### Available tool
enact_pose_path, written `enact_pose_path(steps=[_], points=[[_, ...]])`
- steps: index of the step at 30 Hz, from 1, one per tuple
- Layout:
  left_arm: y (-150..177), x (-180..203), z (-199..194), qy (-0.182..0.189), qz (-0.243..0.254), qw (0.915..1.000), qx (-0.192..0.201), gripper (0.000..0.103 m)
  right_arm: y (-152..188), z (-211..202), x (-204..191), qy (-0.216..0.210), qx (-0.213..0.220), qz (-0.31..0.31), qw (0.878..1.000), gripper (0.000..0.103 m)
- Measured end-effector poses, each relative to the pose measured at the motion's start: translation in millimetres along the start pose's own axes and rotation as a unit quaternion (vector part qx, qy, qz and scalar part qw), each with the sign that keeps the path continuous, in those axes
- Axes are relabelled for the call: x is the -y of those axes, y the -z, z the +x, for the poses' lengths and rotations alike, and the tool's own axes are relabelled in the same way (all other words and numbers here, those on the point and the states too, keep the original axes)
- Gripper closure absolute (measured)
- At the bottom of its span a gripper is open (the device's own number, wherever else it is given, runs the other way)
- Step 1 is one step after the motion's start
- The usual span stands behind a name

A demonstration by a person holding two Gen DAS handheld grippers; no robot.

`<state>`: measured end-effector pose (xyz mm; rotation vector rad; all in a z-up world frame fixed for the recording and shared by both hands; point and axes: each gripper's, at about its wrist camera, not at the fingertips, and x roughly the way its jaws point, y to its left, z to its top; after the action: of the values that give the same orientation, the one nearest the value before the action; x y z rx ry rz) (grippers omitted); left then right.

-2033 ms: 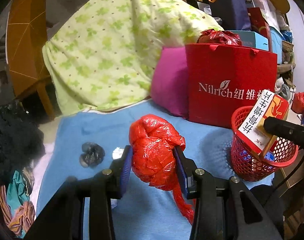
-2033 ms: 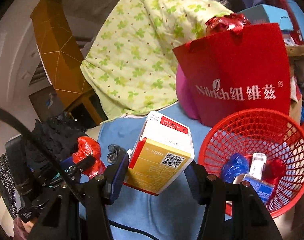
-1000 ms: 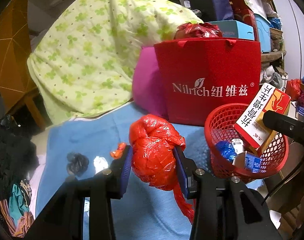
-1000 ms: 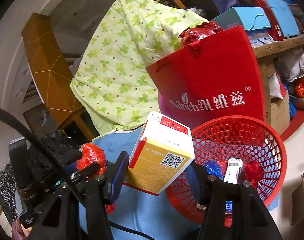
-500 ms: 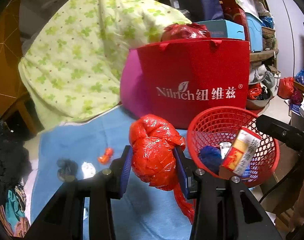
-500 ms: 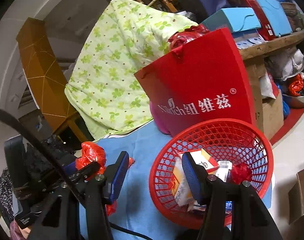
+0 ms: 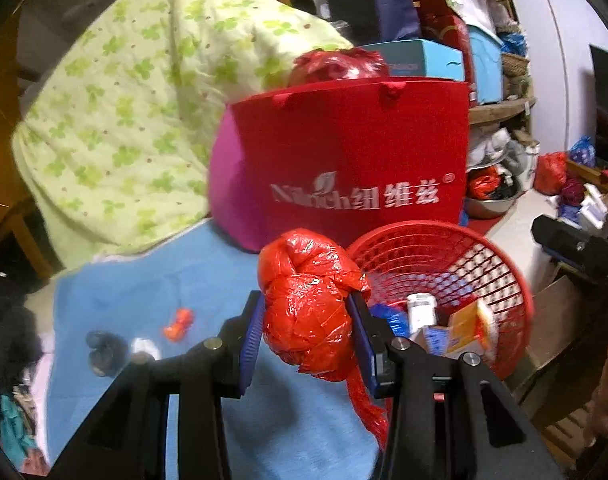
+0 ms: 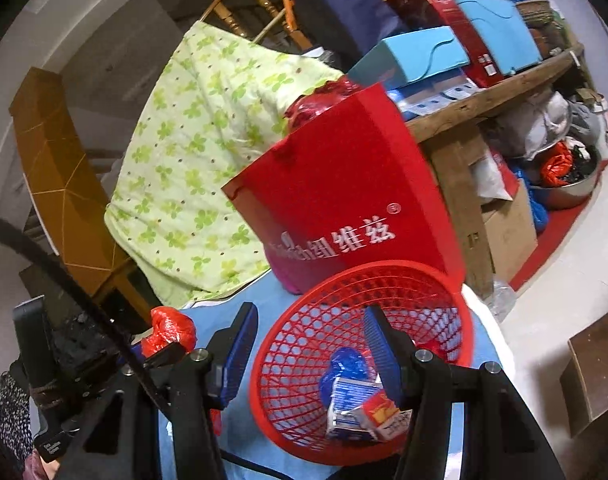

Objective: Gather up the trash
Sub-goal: 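Drop the red bag into the red basket with the left gripper while the right releases the yellow-white box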

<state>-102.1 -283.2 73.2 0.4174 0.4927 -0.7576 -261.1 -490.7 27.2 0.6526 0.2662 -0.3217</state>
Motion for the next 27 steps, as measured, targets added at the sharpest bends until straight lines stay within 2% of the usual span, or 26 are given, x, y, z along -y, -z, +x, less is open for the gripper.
enact_pose_path(steps=[6, 11, 13, 14, 15, 18, 21, 27], points=[[-11, 9, 10, 0.086, -0.018, 0.9961, 0.004, 0.058, -4, -7, 14, 0.01, 0.01, 0.017, 1.0, 0.044], [-19, 17, 22, 0.128, -0.033, 0.9912, 0.007, 0.053, -5, -11, 20, 0.016, 0.014, 0.022, 1.0, 0.044], [-21, 21, 24, 0.125, -0.029, 0.9916, 0.01, 0.046, -6, -12, 21, 0.018, 0.014, 0.022, 0.999, 0.044], [-20, 23, 23, 0.12, -0.027, 0.9923, 0.013, 0.037, -6, -12, 22, 0.019, 0.014, 0.023, 0.999, 0.044], [-20, 22, 23, 0.117, -0.028, 0.9926, 0.017, 0.035, -6, -12, 22, 0.019, 0.013, 0.023, 0.999, 0.044], [-15, 16, 21, 0.117, -0.028, 0.9925, 0.02, 0.035, -5, -12, 20, 0.02, 0.013, 0.021, 0.999, 0.044], [-3, 3, 20, 0.101, -0.03, 0.9943, 0.015, 0.035, -5, -11, 16, 0.016, 0.011, 0.019, 1.0, 0.044], [46, -45, 24, 0.065, -0.066, 0.9953, -0.028, 0.034, -2, -5, -3, 0.001, 0.002, -0.002, 1.0, 0.044]])
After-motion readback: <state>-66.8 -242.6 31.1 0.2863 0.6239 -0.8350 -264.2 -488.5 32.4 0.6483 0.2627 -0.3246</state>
